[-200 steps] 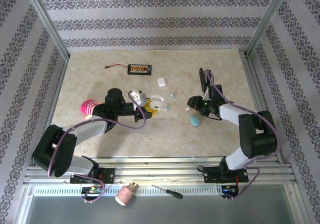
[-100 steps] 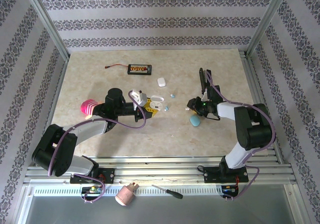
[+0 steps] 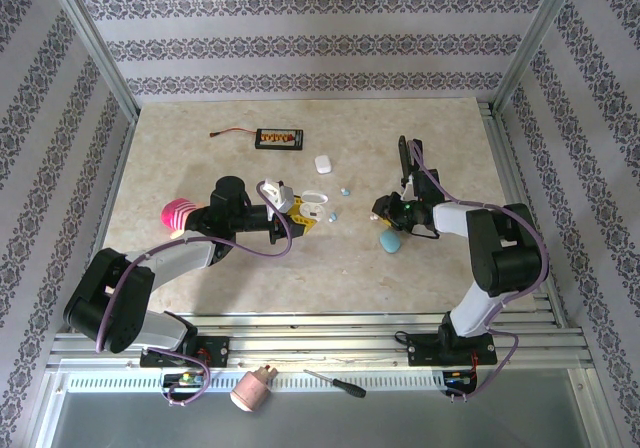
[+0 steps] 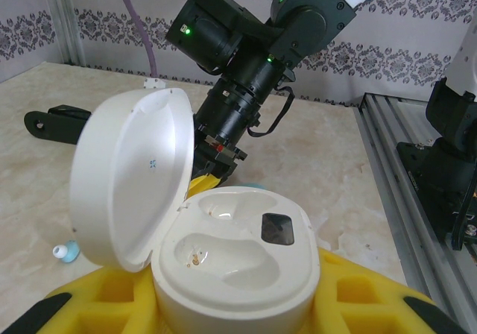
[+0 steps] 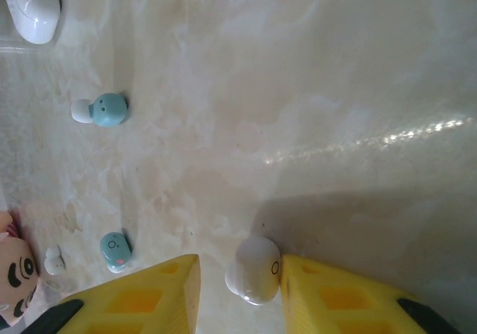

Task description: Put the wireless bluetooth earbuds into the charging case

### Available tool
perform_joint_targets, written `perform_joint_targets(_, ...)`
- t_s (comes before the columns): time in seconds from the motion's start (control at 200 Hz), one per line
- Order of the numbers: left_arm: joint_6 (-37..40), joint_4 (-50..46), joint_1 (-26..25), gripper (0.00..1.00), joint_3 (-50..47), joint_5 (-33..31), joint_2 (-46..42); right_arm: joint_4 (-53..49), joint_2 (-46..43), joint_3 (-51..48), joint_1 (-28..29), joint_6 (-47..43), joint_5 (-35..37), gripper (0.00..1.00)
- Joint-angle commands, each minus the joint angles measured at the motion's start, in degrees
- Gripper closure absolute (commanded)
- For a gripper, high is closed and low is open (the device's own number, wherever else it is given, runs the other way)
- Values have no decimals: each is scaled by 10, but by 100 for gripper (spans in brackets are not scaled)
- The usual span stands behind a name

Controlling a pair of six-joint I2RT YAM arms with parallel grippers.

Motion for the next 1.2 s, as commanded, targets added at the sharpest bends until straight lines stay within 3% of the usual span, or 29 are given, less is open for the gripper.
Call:
perform_joint_targets(0.0,11,9,6,75,7,12,-4,3,9,15,-1,-5,-16,66)
perform_joint_targets(0.53,8,10,6,75,2,12,-8,15,30,29,5,-5,-59,67)
perform_joint_targets(1.194,11,11,6,75,-4,10,-10,1,62,54,10,-5,-54,70)
